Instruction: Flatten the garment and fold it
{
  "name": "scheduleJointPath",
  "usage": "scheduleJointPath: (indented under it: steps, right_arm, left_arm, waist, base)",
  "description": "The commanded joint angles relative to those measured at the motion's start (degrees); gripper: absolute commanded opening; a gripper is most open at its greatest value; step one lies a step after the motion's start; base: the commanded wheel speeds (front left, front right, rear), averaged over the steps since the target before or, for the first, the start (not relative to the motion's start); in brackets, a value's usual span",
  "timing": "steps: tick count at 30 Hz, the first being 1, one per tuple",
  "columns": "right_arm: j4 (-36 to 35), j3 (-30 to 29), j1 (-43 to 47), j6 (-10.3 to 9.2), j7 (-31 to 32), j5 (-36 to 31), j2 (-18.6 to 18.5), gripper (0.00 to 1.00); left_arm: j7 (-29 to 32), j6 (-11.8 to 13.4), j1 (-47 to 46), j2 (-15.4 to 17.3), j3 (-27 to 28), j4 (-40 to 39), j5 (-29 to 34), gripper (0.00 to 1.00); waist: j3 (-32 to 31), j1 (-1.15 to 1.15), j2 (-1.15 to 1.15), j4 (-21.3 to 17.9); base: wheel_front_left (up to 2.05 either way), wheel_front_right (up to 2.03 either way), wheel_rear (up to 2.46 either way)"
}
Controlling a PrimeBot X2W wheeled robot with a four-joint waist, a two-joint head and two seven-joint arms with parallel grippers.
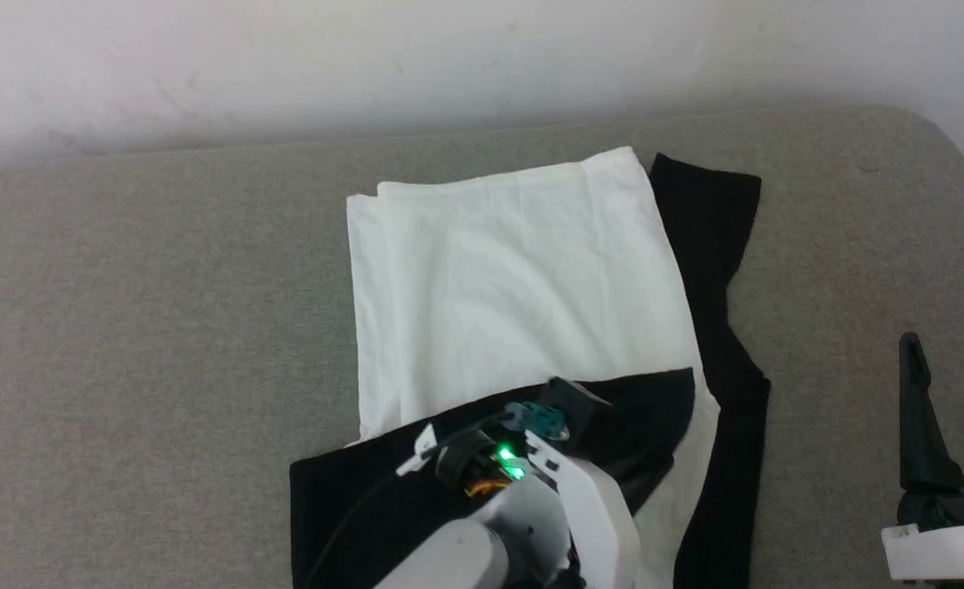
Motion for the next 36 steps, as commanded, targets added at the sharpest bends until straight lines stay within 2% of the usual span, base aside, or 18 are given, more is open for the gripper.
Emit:
scheduleJointPath:
  steps: [1, 4, 9, 17, 19, 20, 27, 31, 33, 36]
  right_arm:
    - [-0.4, -0.09, -0.98, -0.04, 0.15, -0.15, 0.15, 1.0]
    - [-0.49, 0.21, -1.54, -0.04, 0.23, -0.18, 0.15, 1.0]
    - [0.31, 1.83, -2.56, -0.04, 0.29, -0.15, 0.15, 1.0]
    - [1.69, 3.1, -2.77, -0.04, 0.25, -0.14, 0.15, 1.0]
    - [1.82, 3.02, -2.52, -0.04, 0.21, -0.04, 0.15, 1.0]
    - [1.94, 2.89, -2.34, -0.04, 0.22, -0.02, 0.15, 1.0]
    - [2.22, 2.63, -1.67, -0.04, 0.75, -0.41, 0.15, 1.0]
    - [2.04, 2.82, -1.29, -0.04, 1.15, -0.55, 0.15, 1.0]
    - [1.98, 2.78, -0.98, -0.04, 1.21, -0.5, 0.15, 1.0]
    - [2.17, 2.81, -0.26, -0.04, 1.08, -0.09, 0.15, 1.0]
  left_arm:
    - [-0.58, -0.18, -1.04, -0.24, -0.86, 1.03, -0.63, 0.0]
    - [-2.27, 0.77, -2.84, -0.3, -5.92, 3.8, -3.84, 0.0]
    - [-4.59, 3.5, -8.36, -0.32, -13.37, 12.23, -3.94, 0.0]
    - [-7.47, 5.99, -12.83, -0.33, -19.13, 23.71, -9.69, 0.0]
    - [-9.84, 6.68, -13.64, -0.33, -19.82, 24.39, -11.33, 0.86]
    - [-10.82, 6.82, -13.95, -0.33, -20.12, 24.53, -12.4, 1.0]
    - [-14.9, 6.52, -16.16, -0.33, -21.16, 22.21, -20.75, 1.0]
    - [-17.78, 6.18, -16.99, -0.25, -17.86, 19.05, -24.96, 1.0]
    - [-20.7, 6.87, -17.48, 1.47, -15.39, 17.1, -24.67, 1.0]
    - [-25.02, 8.93, -16.8, 5.93, -11.43, 12.8, -23.97, 1.0]
  waist:
    - [1.35, -0.01, 0.0, -1.05]
    - [2.23, -0.01, 0.0, -1.79]
    - [2.79, -0.01, 0.0, -3.62]
    - [2.58, -0.01, 0.0, -6.13]
    - [2.47, -0.01, 0.0, -6.22]
    - [2.32, -0.01, 0.0, -6.08]
    - [0.38, -0.01, 0.0, -4.04]
    - [-0.98, -0.01, 0.0, -2.81]
    - [-1.55, -0.01, 0.0, -2.24]
    - [-2.31, -0.01, 0.0, -1.47]
  base:
    - [0.0, 0.0, 0.0]
    - [0.0, 0.0, 0.0]
    - [0.0, 0.0, 0.0]
    - [0.0, 0.0, 0.0]
    - [0.0, 0.0, 0.0]
    - [0.0, 0.0, 0.0]
    - [0.0, 0.0, 0.0]
    - [0.0, 0.0, 0.0]
    - [0.0, 0.0, 0.0]
    - [0.0, 0.0, 0.0]
